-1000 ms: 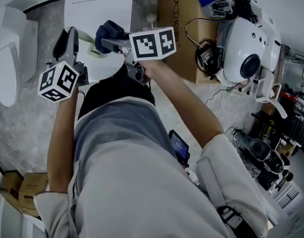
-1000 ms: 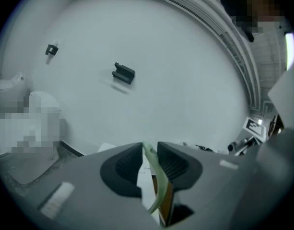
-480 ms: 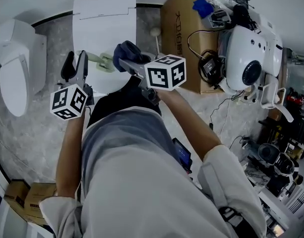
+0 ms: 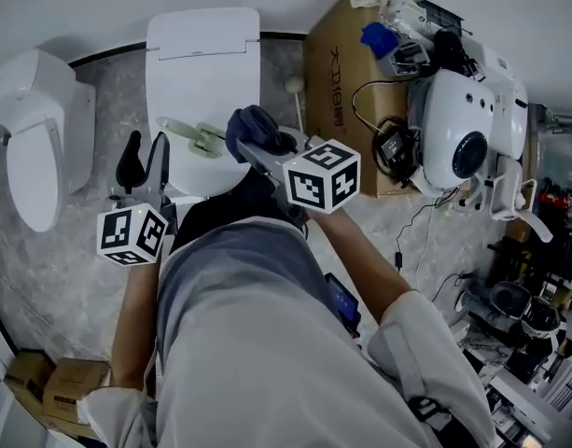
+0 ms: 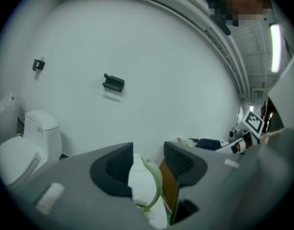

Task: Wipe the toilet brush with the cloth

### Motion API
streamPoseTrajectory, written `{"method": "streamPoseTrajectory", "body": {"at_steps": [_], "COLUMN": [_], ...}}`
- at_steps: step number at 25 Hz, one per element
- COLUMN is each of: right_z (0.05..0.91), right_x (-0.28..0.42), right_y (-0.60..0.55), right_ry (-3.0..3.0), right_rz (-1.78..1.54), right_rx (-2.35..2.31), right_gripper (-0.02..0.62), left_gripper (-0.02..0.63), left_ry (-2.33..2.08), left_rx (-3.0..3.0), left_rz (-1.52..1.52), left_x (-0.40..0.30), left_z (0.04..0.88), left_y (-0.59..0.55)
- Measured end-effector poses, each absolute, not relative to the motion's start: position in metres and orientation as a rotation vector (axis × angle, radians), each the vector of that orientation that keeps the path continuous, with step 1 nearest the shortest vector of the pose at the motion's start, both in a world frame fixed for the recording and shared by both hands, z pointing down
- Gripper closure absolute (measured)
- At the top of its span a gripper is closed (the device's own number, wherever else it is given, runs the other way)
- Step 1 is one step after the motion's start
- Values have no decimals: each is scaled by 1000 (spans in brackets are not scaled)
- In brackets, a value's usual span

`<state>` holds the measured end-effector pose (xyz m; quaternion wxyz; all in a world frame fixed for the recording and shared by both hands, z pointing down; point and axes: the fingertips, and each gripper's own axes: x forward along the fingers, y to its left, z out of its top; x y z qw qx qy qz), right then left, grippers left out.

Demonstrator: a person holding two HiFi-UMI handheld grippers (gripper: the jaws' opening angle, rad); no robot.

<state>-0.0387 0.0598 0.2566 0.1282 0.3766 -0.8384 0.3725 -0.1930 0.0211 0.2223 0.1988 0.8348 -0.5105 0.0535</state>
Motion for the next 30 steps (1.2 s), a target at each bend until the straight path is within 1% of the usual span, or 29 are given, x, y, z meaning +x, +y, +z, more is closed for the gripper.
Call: {"method": "streamPoseTrajectory", "body": {"at_steps": [9, 15, 19, 24, 30], "right_z": [215, 174, 152, 130, 112], "right_x": [-28, -28, -24, -19, -18], "right_y": [58, 64, 67, 71, 77], "right_ry": [-2391, -2416, -2428, -2456, -2498], "right_rz": [852, 679, 593, 491, 435], "right_rx": [1219, 1264, 1304, 1351, 1381], "right_gripper": [491, 492, 492, 492, 492], "left_gripper": [606, 606, 606, 606, 606], "left_ry": [-1454, -1541, -1555, -1559, -1549], "left_rx": [2442, 2396, 2393, 2417, 2448], "left_rz": [145, 24, -10, -24, 27], "left_x": [-205, -233, -237, -231, -225], "left_z": [159, 123, 103, 87, 84], "left_y": [46, 47, 50, 57, 62]}}
